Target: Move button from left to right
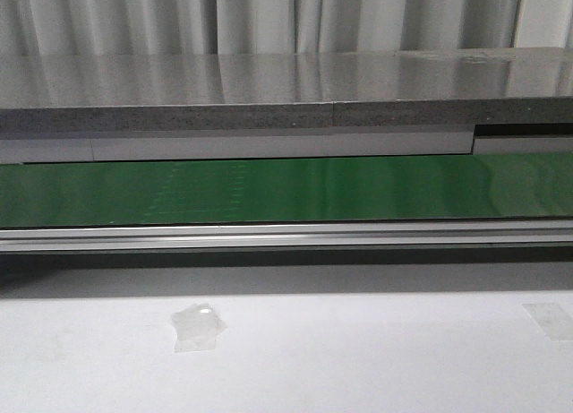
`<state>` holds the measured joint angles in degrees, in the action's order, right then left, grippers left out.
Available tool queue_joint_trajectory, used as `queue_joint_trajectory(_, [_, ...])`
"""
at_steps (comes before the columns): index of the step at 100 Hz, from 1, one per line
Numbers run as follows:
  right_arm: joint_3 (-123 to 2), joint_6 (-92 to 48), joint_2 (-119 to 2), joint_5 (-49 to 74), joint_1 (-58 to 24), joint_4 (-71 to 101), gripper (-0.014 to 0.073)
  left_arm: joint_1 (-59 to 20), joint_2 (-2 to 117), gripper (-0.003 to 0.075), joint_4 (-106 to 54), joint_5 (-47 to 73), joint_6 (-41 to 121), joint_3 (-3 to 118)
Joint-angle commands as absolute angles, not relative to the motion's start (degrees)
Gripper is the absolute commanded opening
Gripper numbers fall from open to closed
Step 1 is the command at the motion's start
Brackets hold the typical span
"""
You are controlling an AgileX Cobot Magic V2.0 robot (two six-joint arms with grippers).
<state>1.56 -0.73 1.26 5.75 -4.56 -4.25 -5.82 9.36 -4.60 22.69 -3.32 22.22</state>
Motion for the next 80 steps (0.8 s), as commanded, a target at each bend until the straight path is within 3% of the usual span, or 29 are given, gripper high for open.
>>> queue_joint_trajectory(1, [0.6, -0.9, 1.7, 1.1, -4.3, -4.8, -0.0065, -6.4, 15.6, -0.002, -5.3, 24.8, -3.4, 29.9])
queue_joint_trajectory(41, [0.6, -0.9, 1.7, 1.1, -4.3, -4.8, -0.0065, -6.4, 40.1, -0.002, -4.9, 55.8, -3.4, 56.9])
queue_joint_trajectory(74, [0.6, -0.9, 1.7, 1.1, -4.3, -4.8, -0.0065, -6.4, 50.2, -0.0016, -4.8, 59.8, -1.3, 63.6])
queue_joint_trajectory(80, [0.6, -0.9, 1.7, 1.1, -4.3, -4.8, -0.0065, -6.4, 50.6, 0.0018, -4.8, 59.8, -1.3, 63.6])
